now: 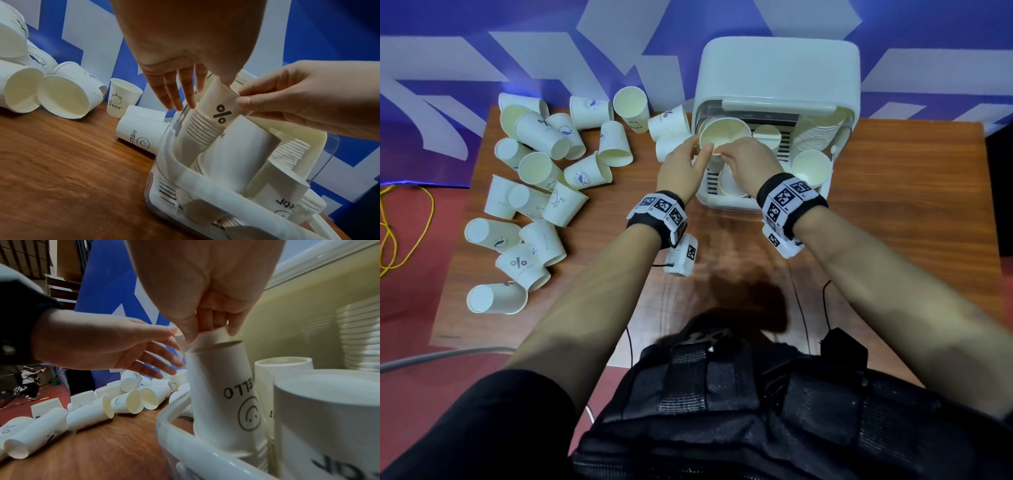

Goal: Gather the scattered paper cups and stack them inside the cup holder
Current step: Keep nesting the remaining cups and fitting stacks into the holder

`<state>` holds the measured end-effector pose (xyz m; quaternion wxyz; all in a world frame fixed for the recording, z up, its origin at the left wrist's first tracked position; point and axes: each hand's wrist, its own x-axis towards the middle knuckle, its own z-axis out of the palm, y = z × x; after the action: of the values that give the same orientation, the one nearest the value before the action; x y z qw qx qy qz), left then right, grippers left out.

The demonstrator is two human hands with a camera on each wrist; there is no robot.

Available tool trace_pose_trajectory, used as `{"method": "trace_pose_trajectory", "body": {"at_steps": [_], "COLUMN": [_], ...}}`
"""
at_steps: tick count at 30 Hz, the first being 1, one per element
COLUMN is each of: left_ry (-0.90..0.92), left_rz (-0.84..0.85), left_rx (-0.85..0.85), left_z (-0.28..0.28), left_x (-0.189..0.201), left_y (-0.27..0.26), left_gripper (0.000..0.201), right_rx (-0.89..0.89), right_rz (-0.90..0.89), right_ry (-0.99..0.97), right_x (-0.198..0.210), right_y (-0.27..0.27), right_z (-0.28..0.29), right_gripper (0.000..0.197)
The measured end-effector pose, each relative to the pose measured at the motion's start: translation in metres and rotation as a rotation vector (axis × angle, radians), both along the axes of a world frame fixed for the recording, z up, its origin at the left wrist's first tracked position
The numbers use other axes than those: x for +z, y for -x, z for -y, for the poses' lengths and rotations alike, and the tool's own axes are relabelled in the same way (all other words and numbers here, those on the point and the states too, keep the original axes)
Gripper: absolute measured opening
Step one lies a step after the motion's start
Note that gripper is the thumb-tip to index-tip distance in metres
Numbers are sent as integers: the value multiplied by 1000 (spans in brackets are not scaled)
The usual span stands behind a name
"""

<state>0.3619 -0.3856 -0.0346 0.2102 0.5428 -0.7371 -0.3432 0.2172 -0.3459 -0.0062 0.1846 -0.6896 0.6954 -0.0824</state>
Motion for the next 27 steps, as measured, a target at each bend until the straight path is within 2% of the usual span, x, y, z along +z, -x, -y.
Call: {"method": "trace_pose_trajectory", "body": {"at_steps": [4,9,12,15,21,27], "left_ry": [78,295,342,344,231,150], "left_rz": [-29,118,186,216,305,389], "left_rx": [51,-219,-260,-262,-251,-222], "left_z": [-4,-12,-12,-14,-12,-6], "left_x": [-5,-10,-17,-19,-21,-24], "left_y": [-5,-12,-16,-16,-11,-7], "left_gripper": [48,53,58,61,71,73], "right_rx": [-5,2,-4,0,-25,-55], "right_rz": [6,-11,-23,-62,-131,-138], "right_ry": [-40,-37,46,93,-3,-119], "right_x": [-5,-17,-20,-22,-27,-21], "right_y": [5,5,2,-3,-8,-9], "right_z": [6,7,1,-9,-5,9], "right_gripper": [28,34,40,43,55,51]}}
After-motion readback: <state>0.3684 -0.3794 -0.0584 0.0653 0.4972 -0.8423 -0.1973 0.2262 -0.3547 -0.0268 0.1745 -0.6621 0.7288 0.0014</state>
